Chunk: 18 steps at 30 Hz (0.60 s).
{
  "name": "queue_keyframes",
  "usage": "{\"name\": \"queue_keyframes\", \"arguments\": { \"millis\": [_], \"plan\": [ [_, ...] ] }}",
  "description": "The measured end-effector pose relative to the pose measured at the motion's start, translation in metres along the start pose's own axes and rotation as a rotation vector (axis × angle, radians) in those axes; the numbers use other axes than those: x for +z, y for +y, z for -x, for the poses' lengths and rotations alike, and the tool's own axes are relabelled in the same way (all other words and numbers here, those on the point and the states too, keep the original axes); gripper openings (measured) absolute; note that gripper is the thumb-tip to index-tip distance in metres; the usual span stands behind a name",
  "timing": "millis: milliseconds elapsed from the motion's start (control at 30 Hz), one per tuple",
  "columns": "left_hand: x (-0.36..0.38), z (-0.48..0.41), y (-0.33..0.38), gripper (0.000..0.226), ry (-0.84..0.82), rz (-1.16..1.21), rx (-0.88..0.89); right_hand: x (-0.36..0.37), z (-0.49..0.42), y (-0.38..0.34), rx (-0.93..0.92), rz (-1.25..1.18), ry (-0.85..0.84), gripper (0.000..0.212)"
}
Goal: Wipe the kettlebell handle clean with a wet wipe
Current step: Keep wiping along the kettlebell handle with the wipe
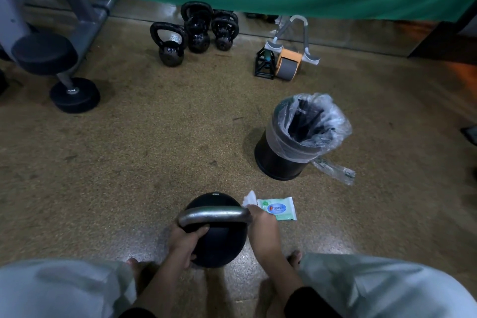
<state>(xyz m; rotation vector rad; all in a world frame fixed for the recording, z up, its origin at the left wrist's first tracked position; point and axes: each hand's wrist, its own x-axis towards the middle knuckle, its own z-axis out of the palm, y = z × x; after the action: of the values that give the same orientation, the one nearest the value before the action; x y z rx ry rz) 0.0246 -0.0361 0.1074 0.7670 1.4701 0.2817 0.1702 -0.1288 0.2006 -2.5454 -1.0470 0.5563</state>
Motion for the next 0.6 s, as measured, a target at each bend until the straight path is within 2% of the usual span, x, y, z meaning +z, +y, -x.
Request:
{"name": "queue_keyframes", "arguments": {
  "millis": [200, 367, 500, 600],
  "plan": [
    [0.000, 0.004, 0.000, 0.065, 0.001, -0.003, -0.007, -0.012, -0.024, -0.017, -0.097, 0.187, -0.141, 0.041],
    [-0.001, 0.004, 0.002, 0.064, 0.009, -0.009, -0.007, -0.019, -0.036, -0.014, -0.040, 0.178, -0.150, 0.032],
    [-0.001, 0.004, 0.000, 0.065, 0.001, -0.008, -0.002, -0.022, -0.049, -0.028, -0.106, 0.204, -0.320, 0.028],
    [-0.001, 0.003, 0.000, 0.067, 0.002, -0.011, -0.007, -0.026, -0.053, -0.032, -0.161, 0.210, -0.327, 0.028]
  ]
}}
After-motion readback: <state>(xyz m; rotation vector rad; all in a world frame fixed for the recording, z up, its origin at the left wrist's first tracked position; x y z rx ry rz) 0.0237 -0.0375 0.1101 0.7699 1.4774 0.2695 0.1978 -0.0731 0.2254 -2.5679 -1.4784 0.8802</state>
